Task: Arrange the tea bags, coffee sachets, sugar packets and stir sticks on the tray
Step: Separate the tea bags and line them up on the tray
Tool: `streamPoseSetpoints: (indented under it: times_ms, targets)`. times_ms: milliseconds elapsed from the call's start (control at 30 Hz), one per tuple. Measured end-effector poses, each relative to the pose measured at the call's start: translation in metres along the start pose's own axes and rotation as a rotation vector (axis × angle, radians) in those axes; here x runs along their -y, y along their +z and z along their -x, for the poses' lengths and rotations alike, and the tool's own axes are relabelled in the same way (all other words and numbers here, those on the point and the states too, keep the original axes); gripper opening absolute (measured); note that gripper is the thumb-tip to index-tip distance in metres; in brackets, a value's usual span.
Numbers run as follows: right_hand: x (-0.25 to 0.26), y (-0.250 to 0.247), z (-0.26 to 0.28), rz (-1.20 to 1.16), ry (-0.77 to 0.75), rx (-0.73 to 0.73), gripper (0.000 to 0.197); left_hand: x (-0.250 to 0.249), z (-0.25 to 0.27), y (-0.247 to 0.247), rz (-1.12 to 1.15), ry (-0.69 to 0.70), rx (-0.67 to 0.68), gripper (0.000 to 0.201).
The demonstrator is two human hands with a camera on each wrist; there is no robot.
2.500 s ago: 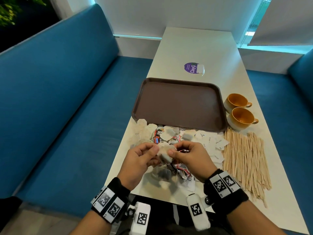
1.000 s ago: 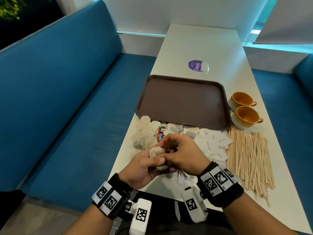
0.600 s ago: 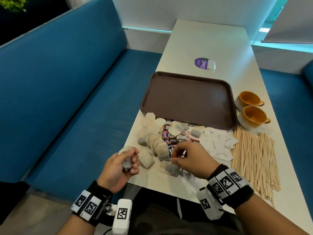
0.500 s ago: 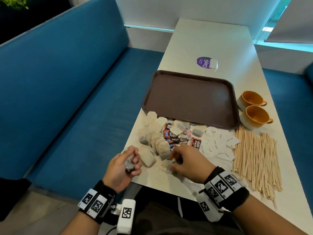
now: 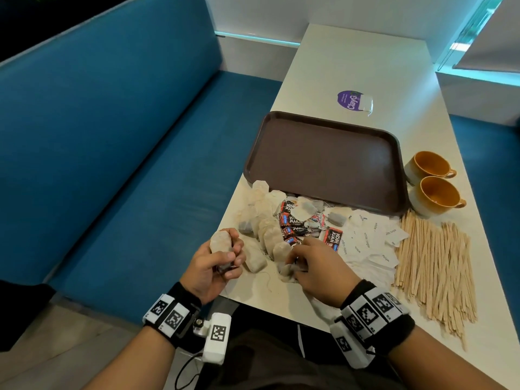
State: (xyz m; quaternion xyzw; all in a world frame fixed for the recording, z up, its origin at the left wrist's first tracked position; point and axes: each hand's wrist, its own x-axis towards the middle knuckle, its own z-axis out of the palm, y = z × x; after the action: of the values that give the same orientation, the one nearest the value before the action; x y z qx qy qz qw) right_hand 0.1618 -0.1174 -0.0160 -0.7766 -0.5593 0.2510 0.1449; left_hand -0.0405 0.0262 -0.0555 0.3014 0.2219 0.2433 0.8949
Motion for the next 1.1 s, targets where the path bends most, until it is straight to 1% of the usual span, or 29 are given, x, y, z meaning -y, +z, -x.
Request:
streamPoseSetpoints:
  times_ms: [133, 200, 300, 367, 400, 467, 500, 600, 667, 733, 833, 933, 1033, 1100]
  targets:
    - [-0.004, -0.004, -0.001, -0.022, -0.01, -0.073, 0.018, 0.002, -0.006, 0.001, 0.041, -0.008, -0.015, 0.038]
    - [-0.002, -0.013, 0.0, -0.093, 0.011, -0.094, 0.017, 0.004, -0.009, 0.005, 0.055, -0.007, -0.008, 0.036]
    - [0.003, -0.029, 0.001, -0.362, 0.126, -0.062, 0.019, 0.006, -0.014, 0.009, 0.022, -0.012, 0.002, 0.036]
    - [0.007, -0.035, 0.0, -0.521, 0.162, -0.024, 0.027, 0.006, -0.017, 0.009, -0.003, -0.015, 0.008, 0.037]
    - [0.009, -0.035, -0.003, -0.563, 0.182, -0.002, 0.032, 0.006, -0.017, 0.009, -0.006, -0.015, 0.013, 0.037]
    - [0.011, -0.029, -0.01, -0.559, 0.236, 0.033, 0.039, 0.006, -0.017, 0.009, -0.008, -0.013, 0.016, 0.036]
    - [0.012, -0.024, -0.014, -0.511, 0.26, 0.029, 0.041, 0.006, -0.017, 0.009, -0.011, -0.011, 0.013, 0.035]
    - [0.013, -0.012, -0.026, -0.294, 0.279, -0.035, 0.034, 0.006, -0.016, 0.01, -0.024, 0.0, -0.003, 0.034]
    - [0.015, -0.011, -0.03, -0.217, 0.271, -0.052, 0.03, 0.006, -0.016, 0.011, -0.037, 0.001, -0.006, 0.031]
    - [0.015, -0.012, -0.032, -0.192, 0.265, -0.054, 0.03, 0.006, -0.016, 0.012, -0.055, -0.005, 0.001, 0.03]
    - [0.01, -0.013, -0.029, -0.226, 0.281, -0.036, 0.027, 0.006, -0.016, 0.011, -0.057, -0.021, 0.007, 0.034]
    - [0.006, -0.018, -0.022, -0.274, 0.275, -0.029, 0.024, 0.007, -0.017, 0.013, -0.052, -0.029, -0.005, 0.032]
    - [0.007, -0.032, -0.016, -0.43, 0.258, -0.078, 0.021, 0.007, -0.017, 0.016, -0.076, -0.04, -0.061, 0.023]
    - [0.012, -0.042, -0.015, -0.579, 0.204, -0.074, 0.022, 0.007, -0.018, 0.018, -0.115, -0.047, -0.088, 0.027]
